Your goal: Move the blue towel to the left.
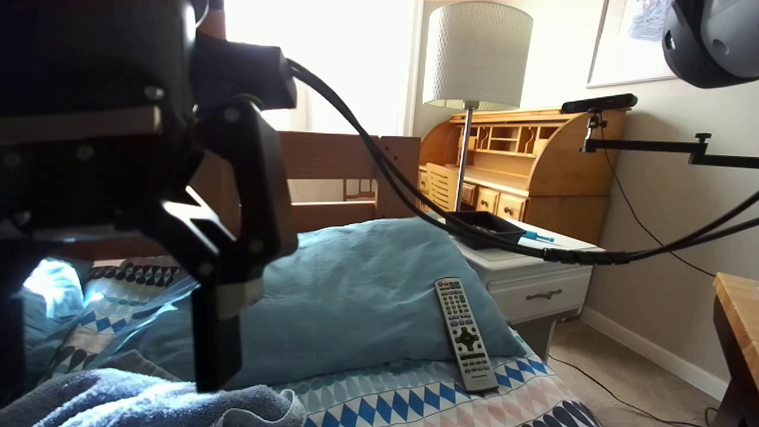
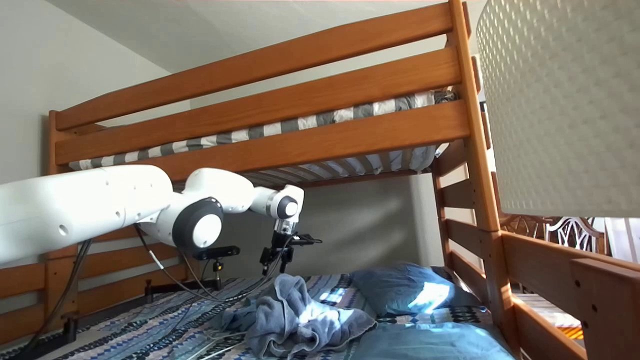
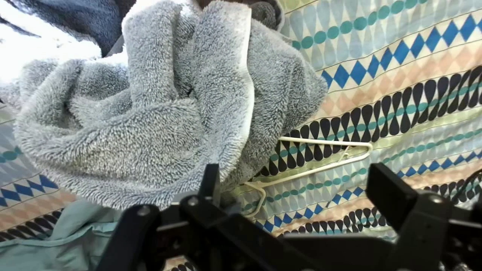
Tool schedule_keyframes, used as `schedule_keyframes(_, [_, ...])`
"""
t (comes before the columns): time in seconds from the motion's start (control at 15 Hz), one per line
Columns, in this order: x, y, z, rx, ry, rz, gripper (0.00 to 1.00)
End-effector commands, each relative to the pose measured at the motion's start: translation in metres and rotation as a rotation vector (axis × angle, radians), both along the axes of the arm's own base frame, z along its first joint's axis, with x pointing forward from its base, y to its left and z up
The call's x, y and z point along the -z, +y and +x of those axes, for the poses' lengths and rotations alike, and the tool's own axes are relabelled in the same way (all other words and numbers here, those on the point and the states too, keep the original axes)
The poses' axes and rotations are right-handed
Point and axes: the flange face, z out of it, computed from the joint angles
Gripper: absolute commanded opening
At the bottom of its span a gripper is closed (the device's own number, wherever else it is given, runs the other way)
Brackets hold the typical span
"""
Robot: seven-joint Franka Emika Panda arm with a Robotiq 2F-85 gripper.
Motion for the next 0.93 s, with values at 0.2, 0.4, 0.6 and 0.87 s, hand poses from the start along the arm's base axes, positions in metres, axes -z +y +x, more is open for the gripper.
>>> schedule_keyframes(0.2, [-0.0218, -0.0059, 0.0031, 0.072, -0.017, -0.052, 1.0])
schedule_keyframes(0.4, [-0.025, -0.0063, 0.0031, 0.084, -0.021, -0.06, 1.0])
schedule_keyframes(0.6, [-0.0245, -0.0063, 0.0031, 0.086, -0.021, -0.061, 1.0])
schedule_keyframes(0.87, [-0.0244, -0.0063, 0.0031, 0.086, -0.021, -0.062, 1.0])
